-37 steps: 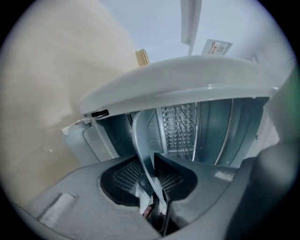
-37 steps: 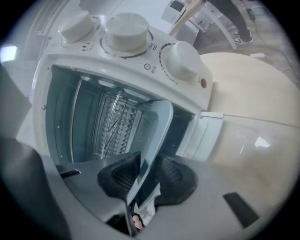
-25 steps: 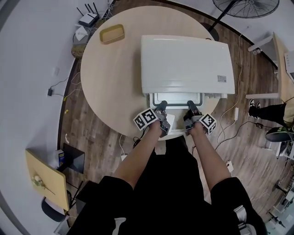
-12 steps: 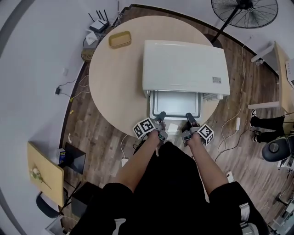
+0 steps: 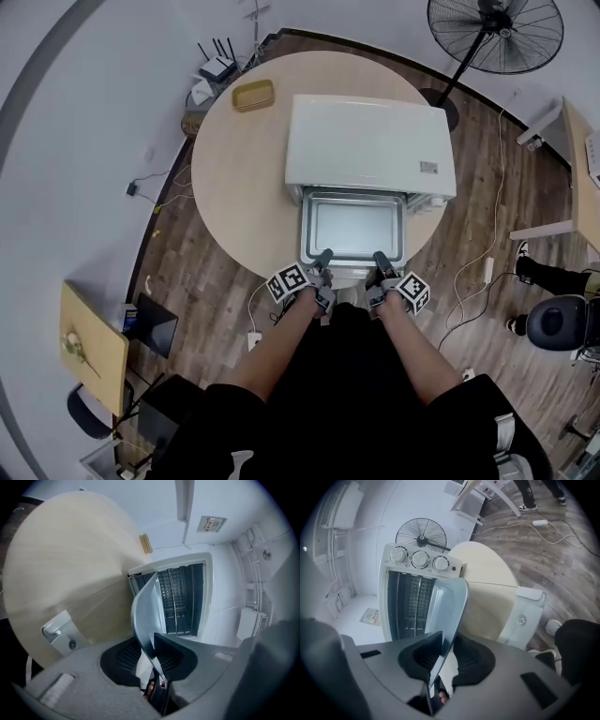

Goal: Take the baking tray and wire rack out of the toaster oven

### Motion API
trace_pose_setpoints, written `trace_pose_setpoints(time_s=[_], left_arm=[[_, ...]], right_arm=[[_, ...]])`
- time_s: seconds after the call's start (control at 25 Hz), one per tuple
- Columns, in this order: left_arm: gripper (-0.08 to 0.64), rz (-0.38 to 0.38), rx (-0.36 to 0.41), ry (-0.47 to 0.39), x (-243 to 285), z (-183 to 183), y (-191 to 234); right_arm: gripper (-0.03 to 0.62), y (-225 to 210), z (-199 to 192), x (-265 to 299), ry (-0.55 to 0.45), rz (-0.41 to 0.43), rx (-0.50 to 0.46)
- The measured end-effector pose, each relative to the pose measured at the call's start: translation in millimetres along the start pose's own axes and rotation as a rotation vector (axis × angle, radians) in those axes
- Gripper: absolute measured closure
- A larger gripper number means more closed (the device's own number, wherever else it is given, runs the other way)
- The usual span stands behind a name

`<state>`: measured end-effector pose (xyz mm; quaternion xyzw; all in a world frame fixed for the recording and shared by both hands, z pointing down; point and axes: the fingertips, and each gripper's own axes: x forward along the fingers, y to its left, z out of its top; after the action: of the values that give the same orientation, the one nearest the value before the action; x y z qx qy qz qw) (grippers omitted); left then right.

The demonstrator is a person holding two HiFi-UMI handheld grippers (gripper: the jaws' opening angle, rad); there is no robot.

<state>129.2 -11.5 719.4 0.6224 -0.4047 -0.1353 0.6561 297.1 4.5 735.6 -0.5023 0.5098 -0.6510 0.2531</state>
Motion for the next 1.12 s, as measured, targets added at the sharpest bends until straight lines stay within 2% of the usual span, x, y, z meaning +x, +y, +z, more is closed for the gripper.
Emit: trace_pose_setpoints(time_s=[0.24,0.6,0.92,1.12], left_arm=[[0.468,-0.007,0.017,-0.027,-25,-17,-1],[0.468,-0.011,-0.045,-0.097,-71,-20,14],[0.465,-0.046,-0.067,-0.091,-115,10,30],[0.465,-0.066,-0.063,-0.057,-149,31,38]], right_arm=[[0.518,-3,-14,-20,0.057,0.021,-0.007],[0.518,3,-51,-27,0.146,0.02,-0.063],[0.518,20,-102,-15,0.11,0.026,-0.092],[0.514,24,-145,-17,0.111,0.01,-0.12]])
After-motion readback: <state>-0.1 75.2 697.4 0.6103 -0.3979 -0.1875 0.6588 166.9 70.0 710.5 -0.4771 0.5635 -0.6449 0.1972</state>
